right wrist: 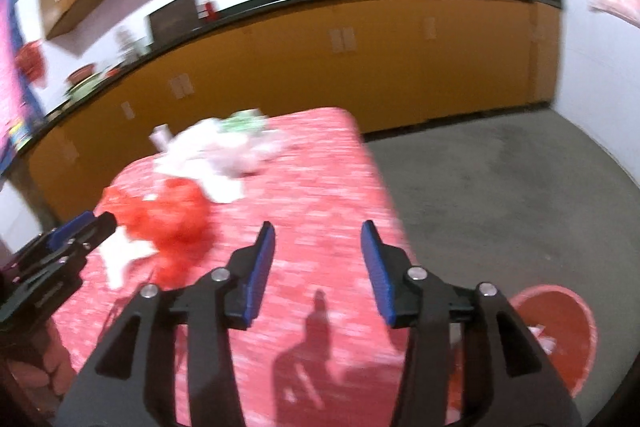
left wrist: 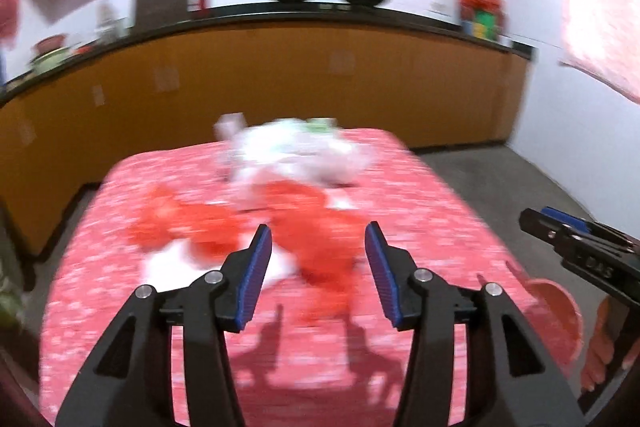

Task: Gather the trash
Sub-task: 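Move both open tools back to the trash pile on the table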

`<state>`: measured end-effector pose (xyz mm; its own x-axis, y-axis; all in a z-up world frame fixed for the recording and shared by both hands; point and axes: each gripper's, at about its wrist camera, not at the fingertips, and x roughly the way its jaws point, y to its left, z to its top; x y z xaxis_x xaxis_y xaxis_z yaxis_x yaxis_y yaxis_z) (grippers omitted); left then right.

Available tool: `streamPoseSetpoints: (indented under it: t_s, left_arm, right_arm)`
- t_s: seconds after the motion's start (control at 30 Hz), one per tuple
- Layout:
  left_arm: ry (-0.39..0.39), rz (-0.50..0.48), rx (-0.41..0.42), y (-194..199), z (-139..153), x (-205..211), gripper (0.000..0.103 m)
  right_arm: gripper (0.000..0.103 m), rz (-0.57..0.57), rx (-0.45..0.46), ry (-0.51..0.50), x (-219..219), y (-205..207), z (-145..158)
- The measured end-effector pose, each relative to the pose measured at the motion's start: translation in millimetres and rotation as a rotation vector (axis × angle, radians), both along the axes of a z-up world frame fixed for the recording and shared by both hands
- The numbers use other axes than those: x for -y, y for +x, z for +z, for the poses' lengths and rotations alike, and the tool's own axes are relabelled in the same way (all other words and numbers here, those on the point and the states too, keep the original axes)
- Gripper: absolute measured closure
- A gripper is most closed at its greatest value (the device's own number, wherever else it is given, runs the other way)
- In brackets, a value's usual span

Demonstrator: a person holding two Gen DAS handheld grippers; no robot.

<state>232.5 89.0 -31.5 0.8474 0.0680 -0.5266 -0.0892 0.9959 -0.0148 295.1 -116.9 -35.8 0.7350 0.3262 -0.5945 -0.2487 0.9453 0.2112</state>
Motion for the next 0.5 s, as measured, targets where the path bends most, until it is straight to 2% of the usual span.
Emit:
streamPoseSetpoints:
  t_s: [0.1, 0.2, 0.3, 0.5]
  left_arm:
    - [0.004, 0.083, -0.005, -2.9, -4.7, -38.3, 0.054]
    - [-0.011, 0.144, -0.015, -6.2, -11.2, -75.2, 0.053]
    - [-0.017, 0.189, -0.019, -6.3, -15.6, -96.7, 0.052]
    - [-0.050, 0.226, -0.024, -11.2, -22.2, -121.8, 0.051]
  right_arm:
    - [0.043, 0.060, -0.013, 0.020, -46.6, 7.5, 0.4]
    - [0.037, 0.104, -0.023, 0.005, -88.3, 14.9, -4.5]
    - [0.034, 0.121, -0.040, -0.018, -116.0, 23.9, -10.5]
    - [0.033, 0.133, -0.067, -0.067, -140.5, 35.0, -23.9]
